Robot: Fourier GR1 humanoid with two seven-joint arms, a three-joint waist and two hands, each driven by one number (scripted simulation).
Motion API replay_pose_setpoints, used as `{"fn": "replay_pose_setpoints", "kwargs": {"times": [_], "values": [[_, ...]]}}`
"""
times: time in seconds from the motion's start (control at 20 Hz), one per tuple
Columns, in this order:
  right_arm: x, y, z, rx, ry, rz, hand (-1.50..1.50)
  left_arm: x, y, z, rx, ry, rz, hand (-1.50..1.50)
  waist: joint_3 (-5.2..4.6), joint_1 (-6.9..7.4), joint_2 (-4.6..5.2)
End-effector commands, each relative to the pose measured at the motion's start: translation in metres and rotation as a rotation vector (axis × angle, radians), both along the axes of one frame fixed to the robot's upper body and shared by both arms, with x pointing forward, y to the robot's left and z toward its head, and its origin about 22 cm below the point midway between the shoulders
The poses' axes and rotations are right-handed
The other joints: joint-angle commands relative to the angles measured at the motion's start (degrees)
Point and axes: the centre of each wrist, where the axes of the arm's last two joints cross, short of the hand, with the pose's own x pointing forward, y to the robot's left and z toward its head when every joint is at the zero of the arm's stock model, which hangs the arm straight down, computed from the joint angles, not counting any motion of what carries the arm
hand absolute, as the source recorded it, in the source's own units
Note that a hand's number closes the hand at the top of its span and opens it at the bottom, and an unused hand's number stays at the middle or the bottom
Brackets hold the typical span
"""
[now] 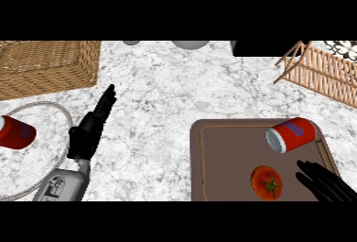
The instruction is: Pick the tomato from the tray and place it in the tiered shelf
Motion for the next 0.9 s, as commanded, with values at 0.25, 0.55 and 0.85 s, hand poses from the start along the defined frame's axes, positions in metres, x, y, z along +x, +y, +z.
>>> {"fn": "replay_pose_setpoints", "kwargs": {"times": [0.25,0.55,0.85], "values": [[0.011,0.007,-0.005,-0.037,0.008,-0.026,-1.5,0.009,0.004,0.03,0.013,0.006,0.001,0.0,0.02,0.25,0.0],[0.007,0.018,-0.027,-0.074,0.02,-0.042,-1.5,-0.005,-0.008,-0.01,-0.012,0.001,-0.01,0.0,0.01,0.11,0.0],[0.019,0.036,-0.043,-0.106,0.01,-0.049,-1.5,0.009,-0.015,-0.006,0.007,0.0,-0.009,0.0,0.01,0.04,0.05]]}}
